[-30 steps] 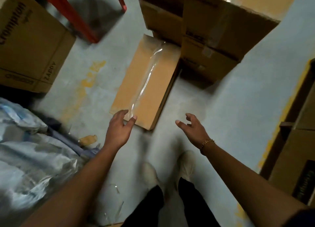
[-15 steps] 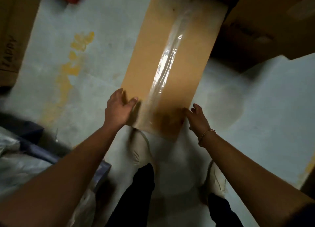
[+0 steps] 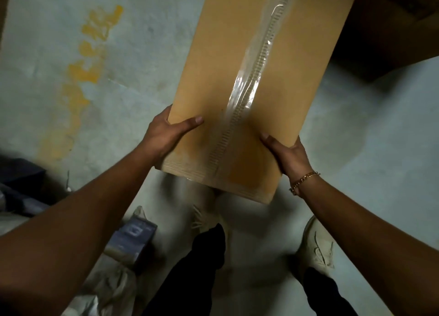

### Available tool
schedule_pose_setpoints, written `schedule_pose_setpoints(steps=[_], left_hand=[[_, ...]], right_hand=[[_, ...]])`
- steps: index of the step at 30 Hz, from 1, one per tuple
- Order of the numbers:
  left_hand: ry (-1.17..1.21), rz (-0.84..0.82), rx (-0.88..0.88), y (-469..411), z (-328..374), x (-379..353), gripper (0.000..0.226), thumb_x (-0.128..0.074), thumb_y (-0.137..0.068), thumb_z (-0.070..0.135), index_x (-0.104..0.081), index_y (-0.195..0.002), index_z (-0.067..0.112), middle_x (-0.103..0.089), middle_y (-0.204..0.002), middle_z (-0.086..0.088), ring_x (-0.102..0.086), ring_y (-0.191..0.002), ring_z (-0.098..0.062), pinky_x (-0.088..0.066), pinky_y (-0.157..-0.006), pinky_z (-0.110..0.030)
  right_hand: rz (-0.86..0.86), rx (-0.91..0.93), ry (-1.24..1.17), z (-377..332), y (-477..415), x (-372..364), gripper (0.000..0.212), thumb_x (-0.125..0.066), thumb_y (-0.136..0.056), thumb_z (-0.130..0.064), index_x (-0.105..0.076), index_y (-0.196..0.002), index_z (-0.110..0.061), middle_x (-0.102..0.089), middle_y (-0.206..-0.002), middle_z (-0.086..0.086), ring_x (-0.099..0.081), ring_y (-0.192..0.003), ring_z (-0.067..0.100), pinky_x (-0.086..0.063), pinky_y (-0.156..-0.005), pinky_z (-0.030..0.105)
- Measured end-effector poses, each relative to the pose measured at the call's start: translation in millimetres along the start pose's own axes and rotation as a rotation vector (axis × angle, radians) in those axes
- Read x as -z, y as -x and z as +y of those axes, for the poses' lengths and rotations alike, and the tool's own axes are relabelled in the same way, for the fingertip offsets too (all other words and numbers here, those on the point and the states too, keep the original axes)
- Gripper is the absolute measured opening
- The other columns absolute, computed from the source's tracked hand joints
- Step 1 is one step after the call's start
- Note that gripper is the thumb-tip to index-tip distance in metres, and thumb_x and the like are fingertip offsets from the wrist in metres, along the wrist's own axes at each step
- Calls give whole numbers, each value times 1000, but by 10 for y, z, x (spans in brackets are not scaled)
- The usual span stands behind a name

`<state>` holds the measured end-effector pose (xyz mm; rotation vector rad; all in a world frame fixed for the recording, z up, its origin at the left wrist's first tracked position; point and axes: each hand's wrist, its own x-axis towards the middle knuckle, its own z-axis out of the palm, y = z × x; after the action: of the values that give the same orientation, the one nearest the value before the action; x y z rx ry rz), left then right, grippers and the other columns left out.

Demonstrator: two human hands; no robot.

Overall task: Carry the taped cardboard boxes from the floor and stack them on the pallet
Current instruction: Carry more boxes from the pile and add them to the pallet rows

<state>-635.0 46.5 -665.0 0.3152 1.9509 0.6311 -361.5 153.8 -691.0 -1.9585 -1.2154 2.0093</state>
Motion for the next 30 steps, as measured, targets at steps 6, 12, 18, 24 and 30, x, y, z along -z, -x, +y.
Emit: schedule_pose_setpoints(steps=[6, 12, 18, 24, 30], left_hand=[[53, 86, 30, 836, 174, 265, 59, -83, -74, 56, -68, -125, 30, -75, -106, 9, -72, -93, -12, -58, -79, -31], [178, 203, 20, 2089, 409, 405, 69, -87, -66, 63, -68, -123, 30, -76, -108, 12, -73, -99, -11, -56, -95, -40], [193, 330, -18, 3668, 641, 225, 61, -83, -68, 65, -68, -116, 32, -76, -101, 13, -72, -92, -9, -56, -81, -33], [136, 320, -43, 4992, 825, 10, 36, -80, -71, 63, -66, -98, 44, -72, -94, 19, -70, -90, -10, -56, -79, -37], [72, 269, -155, 6118, 1047, -240, 43, -79, -70, 67, -70, -103, 40, -75, -86, 25, -71, -84, 0, -57, -82, -35]], right_hand=[[-102, 44, 84, -341, 645, 138, 102, -85, -52, -68, -46, -140, -35, -69, -120, -9, -69, -105, 13, -60, -85, 35], [-246, 121, 145, -843, 1547, 467, 98, -87, -61, -63, -43, -144, -33, -65, -126, -7, -64, -112, 17, -57, -88, 37], [-302, 181, 187, -1066, 2801, 1037, 99, -85, -59, -67, -42, -142, -37, -65, -124, -12, -65, -109, 12, -57, -88, 34], [-271, 168, 173, -1022, 4127, 1726, 93, -87, -64, -61, -40, -141, -41, -65, -124, -15, -65, -110, 10, -57, -95, 41], [-185, 210, 85, -783, 5430, 2385, 92, -87, -61, -66, -43, -138, -43, -68, -122, -17, -67, -108, 6, -57, -96, 39]])
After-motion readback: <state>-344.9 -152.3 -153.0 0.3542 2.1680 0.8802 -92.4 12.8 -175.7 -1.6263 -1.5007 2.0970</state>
